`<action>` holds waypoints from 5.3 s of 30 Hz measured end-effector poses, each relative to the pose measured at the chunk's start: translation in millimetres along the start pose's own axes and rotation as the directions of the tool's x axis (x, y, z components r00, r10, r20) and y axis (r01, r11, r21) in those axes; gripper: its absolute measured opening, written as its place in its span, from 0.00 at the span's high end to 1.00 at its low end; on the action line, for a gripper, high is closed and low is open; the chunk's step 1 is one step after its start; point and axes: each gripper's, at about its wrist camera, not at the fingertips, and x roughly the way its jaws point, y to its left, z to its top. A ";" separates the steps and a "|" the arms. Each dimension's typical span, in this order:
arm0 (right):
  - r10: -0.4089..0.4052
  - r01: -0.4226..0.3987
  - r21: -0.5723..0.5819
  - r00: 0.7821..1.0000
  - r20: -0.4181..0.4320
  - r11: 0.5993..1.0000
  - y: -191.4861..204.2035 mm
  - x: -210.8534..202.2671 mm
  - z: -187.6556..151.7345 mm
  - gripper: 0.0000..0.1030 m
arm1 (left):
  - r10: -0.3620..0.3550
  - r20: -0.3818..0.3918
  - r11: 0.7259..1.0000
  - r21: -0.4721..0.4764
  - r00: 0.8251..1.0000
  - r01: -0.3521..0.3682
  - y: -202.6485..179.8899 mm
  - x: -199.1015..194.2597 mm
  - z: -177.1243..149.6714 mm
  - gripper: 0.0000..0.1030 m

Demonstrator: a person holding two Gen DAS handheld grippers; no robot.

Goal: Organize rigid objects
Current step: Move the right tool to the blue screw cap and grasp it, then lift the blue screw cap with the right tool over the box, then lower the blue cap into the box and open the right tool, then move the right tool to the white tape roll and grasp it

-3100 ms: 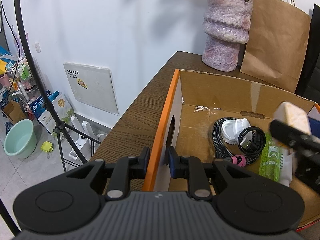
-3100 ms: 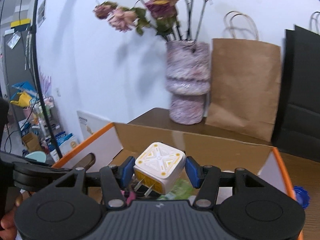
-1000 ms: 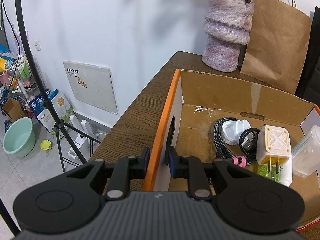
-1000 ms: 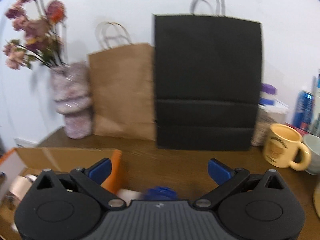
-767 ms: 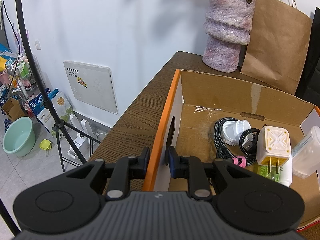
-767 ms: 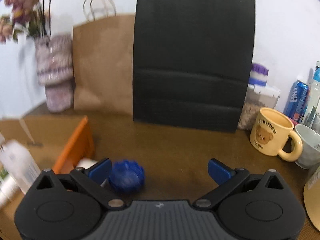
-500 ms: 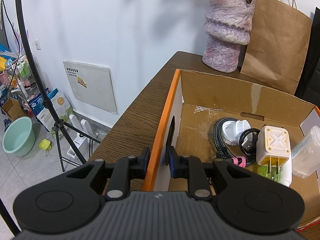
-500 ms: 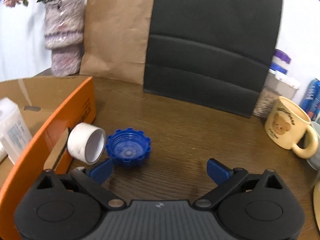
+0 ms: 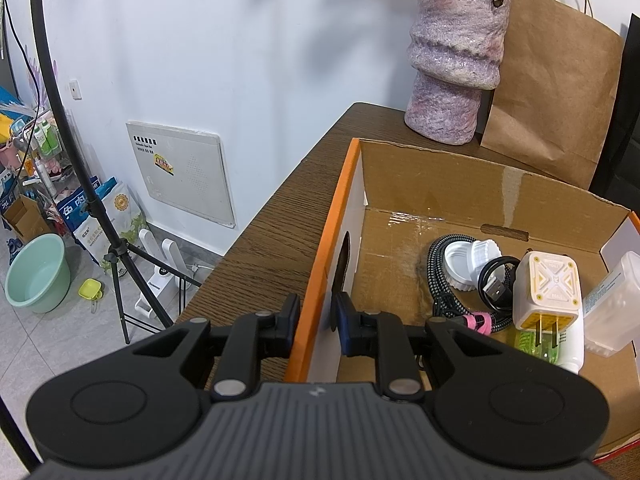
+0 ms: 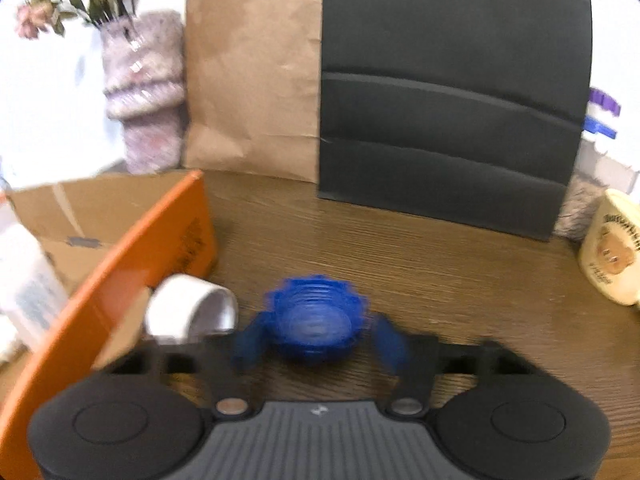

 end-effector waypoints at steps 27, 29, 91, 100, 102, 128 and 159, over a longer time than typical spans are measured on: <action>-0.083 0.079 0.029 0.981 0.173 0.996 10.8 -49.0 14.3 0.50 | 0.002 0.001 1.000 0.003 1.000 -0.002 0.1 -0.1 0.0 0.81; -0.072 0.068 0.028 0.977 0.201 0.997 17.6 -57.2 18.7 0.50 | 0.004 0.001 1.000 0.005 1.000 -0.004 0.0 -0.1 -0.1 0.81; 0.208 -0.184 -0.180 0.970 0.123 0.966 227.6 -51.0 39.5 0.00 | 0.005 0.002 1.000 0.007 1.000 -0.005 -1.5 -0.2 -0.6 0.81; 0.218 -0.189 -0.185 0.964 0.155 0.964 221.4 -62.6 42.6 0.00 | 0.005 0.002 1.000 0.006 1.000 -0.005 -1.5 -0.2 -0.6 0.81; 0.211 -0.179 -0.179 0.962 0.174 0.967 214.1 -67.7 45.5 0.00 | 0.005 0.002 1.000 0.006 1.000 -0.005 -1.7 -0.3 -0.7 0.81; -0.051 0.047 0.046 0.994 0.093 0.998 10.7 -46.9 32.9 0.01 | 0.014 0.005 1.000 0.013 1.000 -0.014 -4.7 0.3 -0.9 0.81; 0.320 -0.327 0.295 0.945 0.072 0.898 -22.6 -18.3 12.1 0.97 | 0.010 0.004 1.000 0.010 1.000 -0.010 -4.5 -0.3 -1.5 0.81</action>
